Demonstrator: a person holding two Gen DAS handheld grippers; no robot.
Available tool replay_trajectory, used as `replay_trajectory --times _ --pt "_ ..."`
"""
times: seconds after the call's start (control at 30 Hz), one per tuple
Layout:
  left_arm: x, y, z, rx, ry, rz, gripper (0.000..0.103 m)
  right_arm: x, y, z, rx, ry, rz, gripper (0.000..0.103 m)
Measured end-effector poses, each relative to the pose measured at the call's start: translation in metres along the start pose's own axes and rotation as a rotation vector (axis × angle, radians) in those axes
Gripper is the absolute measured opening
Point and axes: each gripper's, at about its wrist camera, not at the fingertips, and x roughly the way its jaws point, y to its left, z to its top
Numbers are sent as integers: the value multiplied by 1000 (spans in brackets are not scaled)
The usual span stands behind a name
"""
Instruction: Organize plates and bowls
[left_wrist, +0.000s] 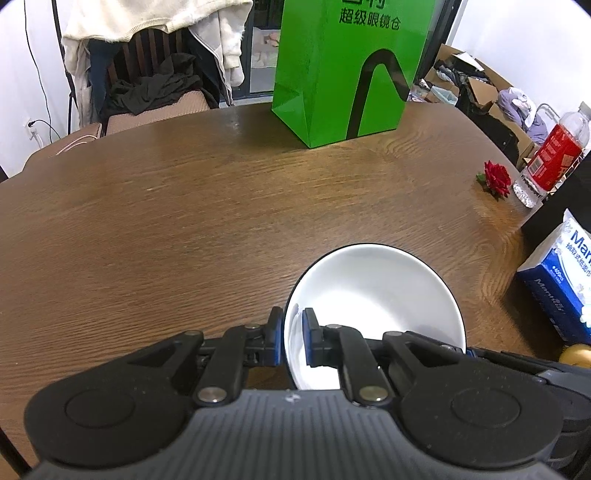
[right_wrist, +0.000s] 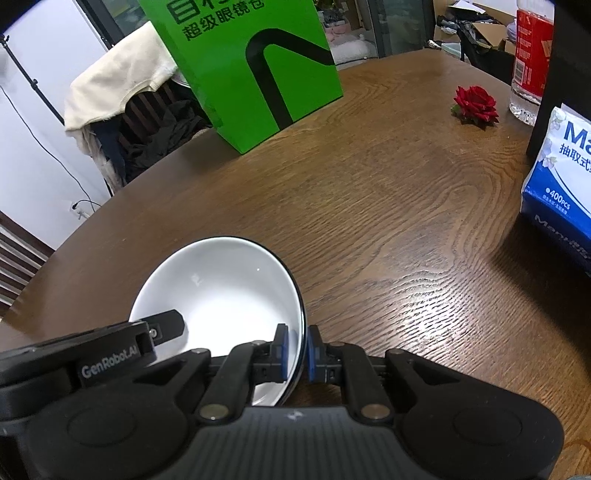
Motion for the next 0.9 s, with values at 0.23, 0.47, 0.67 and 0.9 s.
replay_trajectory --times 0.23,0.47,0.67,0.9 --pt "-21 6 -5 -5 -24 -3 10 -17 11 -4 -25 -22 4 10" --pt "-51 17 -14 -10 -57 1 10 -39 26 -13 -59 -41 18 10" --pt "-79 29 -27 -22 -82 6 10 -62 42 -25 -86 -57 31 10" --pt "-113 44 -41 -40 -112 14 10 -89 63 -40 -124 -79 43 10"
